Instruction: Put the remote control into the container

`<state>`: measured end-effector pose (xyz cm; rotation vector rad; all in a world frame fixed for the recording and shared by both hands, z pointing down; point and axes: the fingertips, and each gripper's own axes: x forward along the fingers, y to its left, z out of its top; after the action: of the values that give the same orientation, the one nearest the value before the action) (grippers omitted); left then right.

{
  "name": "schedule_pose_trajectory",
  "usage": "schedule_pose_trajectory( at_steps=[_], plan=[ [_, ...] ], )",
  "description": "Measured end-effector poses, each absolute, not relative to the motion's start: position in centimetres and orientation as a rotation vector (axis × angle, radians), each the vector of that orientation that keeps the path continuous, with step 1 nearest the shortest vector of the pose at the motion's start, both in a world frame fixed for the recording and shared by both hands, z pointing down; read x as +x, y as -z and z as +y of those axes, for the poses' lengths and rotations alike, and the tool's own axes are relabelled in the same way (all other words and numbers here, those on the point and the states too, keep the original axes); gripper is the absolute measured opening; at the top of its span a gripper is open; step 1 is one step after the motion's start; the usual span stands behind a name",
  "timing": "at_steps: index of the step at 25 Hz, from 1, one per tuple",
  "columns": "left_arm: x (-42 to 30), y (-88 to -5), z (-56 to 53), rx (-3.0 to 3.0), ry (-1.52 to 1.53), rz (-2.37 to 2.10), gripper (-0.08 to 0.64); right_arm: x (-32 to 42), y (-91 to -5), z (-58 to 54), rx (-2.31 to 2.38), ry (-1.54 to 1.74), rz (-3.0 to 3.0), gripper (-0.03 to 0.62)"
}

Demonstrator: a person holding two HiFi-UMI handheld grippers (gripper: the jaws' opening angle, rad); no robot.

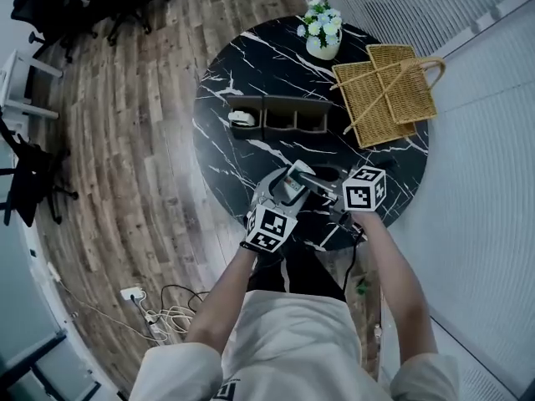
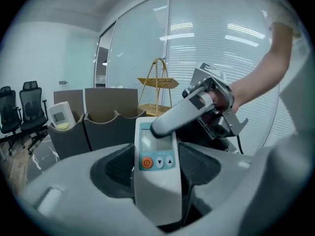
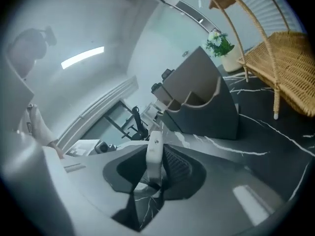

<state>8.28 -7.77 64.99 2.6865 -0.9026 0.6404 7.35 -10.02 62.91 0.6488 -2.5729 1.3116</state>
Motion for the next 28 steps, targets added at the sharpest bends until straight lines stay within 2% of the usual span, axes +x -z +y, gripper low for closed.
schedule_pose_trajectory(
  at_steps=[7, 12, 18, 20, 28],
  plan=[
    [6.5, -61.6, -8.0, 2.653, -0.469, -0.985, 0.291, 6.0, -59.5, -10.7, 0.619, -0.897, -2.532, 0.089],
    [3.2, -58.9, -8.3, 2.574, -0.390, -1.128, 0.287, 6.1, -52.9, -15.1, 0.725, -0.640, -2.603, 0.089],
    [0.5, -58.0, -7.9, 2.488, -0.337, -1.224, 0.098, 5.5, -48.3, -20.5, 0.851, -0.302, -2.623, 0.089],
    [-0.1, -58.4, -7.9, 2.480, -0.370, -1.229, 0.005, 5.1, -48.4, -21.7, 0.829, -0.248, -2.617, 0.091],
    [-2.0, -59.8, -9.0, 2.410, -0.371, -1.237, 0.005, 2.3, -52.0, -22.2, 0.570, -0.120, -2.534, 0.091]
  ],
)
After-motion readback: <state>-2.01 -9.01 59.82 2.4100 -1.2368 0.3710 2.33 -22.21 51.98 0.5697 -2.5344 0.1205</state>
